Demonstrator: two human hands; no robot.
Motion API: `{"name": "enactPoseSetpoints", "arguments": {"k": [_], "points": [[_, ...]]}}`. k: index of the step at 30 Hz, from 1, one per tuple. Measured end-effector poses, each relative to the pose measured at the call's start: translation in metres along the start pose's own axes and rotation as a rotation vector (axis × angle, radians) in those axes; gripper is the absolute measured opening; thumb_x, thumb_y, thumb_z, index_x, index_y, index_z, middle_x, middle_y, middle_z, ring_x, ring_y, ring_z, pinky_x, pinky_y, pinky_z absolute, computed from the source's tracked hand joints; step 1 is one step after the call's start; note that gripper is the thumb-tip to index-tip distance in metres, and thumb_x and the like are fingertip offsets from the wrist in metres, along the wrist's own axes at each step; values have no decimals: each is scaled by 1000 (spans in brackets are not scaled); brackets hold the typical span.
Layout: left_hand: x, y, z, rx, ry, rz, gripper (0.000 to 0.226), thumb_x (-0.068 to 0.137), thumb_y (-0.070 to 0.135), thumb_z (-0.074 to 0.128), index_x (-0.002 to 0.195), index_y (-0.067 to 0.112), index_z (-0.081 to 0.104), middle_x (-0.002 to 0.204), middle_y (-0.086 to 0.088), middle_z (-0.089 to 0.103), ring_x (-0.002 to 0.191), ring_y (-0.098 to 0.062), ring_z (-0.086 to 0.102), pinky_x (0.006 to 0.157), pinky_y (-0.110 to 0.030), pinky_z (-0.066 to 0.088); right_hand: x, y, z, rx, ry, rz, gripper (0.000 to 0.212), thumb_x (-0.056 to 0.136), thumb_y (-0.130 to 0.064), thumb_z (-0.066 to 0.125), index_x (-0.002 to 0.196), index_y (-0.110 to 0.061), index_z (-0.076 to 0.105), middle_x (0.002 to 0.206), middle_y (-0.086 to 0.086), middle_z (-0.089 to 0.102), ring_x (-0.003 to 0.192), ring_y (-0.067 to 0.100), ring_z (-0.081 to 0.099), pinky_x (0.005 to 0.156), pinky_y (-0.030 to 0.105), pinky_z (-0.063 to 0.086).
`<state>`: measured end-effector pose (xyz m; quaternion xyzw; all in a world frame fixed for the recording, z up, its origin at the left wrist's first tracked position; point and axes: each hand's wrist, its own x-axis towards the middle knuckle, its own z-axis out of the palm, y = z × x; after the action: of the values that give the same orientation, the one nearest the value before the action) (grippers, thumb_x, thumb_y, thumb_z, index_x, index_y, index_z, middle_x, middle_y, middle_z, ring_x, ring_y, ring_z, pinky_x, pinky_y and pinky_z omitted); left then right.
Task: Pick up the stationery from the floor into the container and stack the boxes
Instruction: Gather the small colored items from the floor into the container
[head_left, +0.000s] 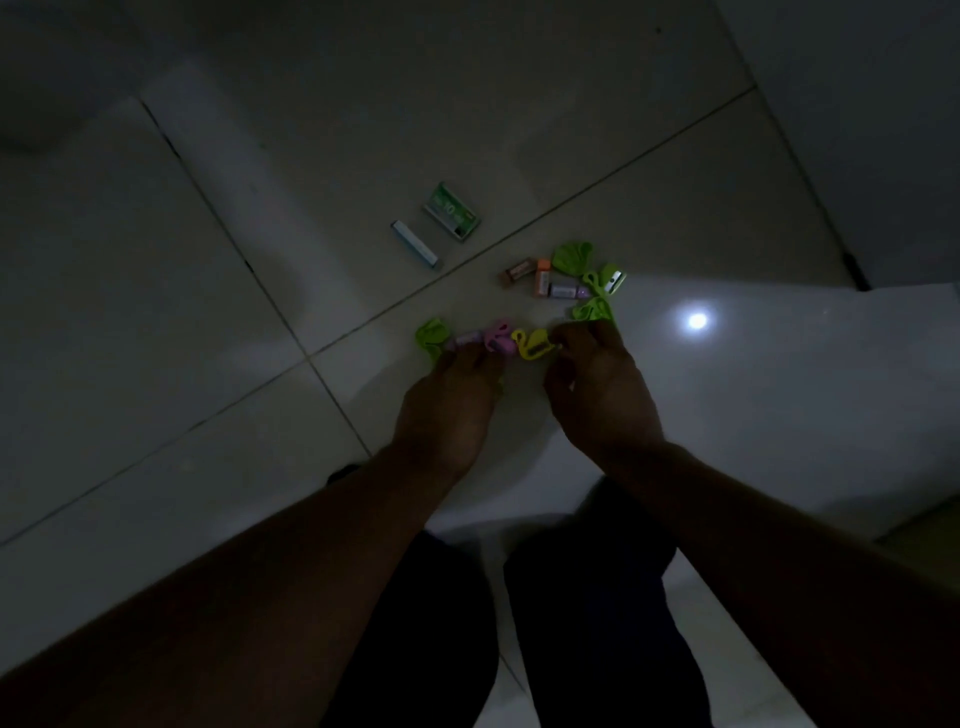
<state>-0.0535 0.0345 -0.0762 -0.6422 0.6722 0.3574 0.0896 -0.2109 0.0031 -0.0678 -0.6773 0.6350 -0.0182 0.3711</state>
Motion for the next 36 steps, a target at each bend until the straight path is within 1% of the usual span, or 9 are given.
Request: {"name": "enactPoseSetpoints", "arguments": {"k": [4,9,12,14,18,25,30,33,36], "points": [[-2,-5,-3,-149,64,23,52,89,11,58,139,13,45,139,-14,46,130,-33,41,107,-40,37,1,-6,4,-145,-71,-157,44,91,-15,52,134,-18,46,139,13,37,89,35,60,62,39,52],[1,-22,-14,-283,267,-104,21,85,9,63,104,1,68,105,-21,54,98,-38,55,92,-35,42,12,-3,19,-272,-188,-195,56,95,-17,44,147,-27,27,148,16,22,116,39,48,85,42,50],[6,-34,-19,-278,321,-221,22,85,17,66,105,7,69,115,-19,51,108,-35,50,97,-32,33,16,-3,25,-261,-202,-196,58,95,-18,44,148,-29,23,146,18,21,114,39,47,88,44,50],[9,-37,-19,-190,266,-163,23,88,19,61,108,10,67,126,-14,51,121,-31,43,99,-30,29,17,-3,27,-273,-212,-224,60,95,-20,44,149,-32,20,146,18,19,115,38,46,89,44,50],[15,-34,-18,-141,205,-51,28,91,10,52,116,1,57,137,-18,45,126,-34,41,104,-41,33,19,-4,23,-230,-208,-220,44,98,-26,41,140,-30,30,137,15,31,108,35,50,82,43,51],[12,-28,-19,-167,216,-47,15,89,5,55,101,-4,58,111,-25,48,97,-40,49,82,-42,39,22,-11,21,-252,-233,-201,43,97,-23,44,139,-19,36,139,19,25,102,36,51,82,41,50],[12,-23,-23,-358,324,-93,22,86,1,61,107,-1,59,116,-22,48,96,-34,57,79,-18,36,20,-8,13,-159,-224,-170,47,88,-19,55,133,-19,43,133,17,30,90,33,55,72,33,46],[13,-13,-29,-451,401,-76,30,86,0,60,115,8,60,125,-16,48,107,-25,57,88,-15,39,13,-2,5,-105,-192,-137,48,83,-20,62,129,-18,46,128,14,33,88,33,56,71,35,49],[20,1,-35,-522,427,-12,28,89,1,57,115,8,65,127,-14,47,102,-16,56,86,-18,44,6,5,-9,9,-66,-81,39,79,-19,65,115,-19,50,120,7,32,79,28,60,67,38,55]]}}
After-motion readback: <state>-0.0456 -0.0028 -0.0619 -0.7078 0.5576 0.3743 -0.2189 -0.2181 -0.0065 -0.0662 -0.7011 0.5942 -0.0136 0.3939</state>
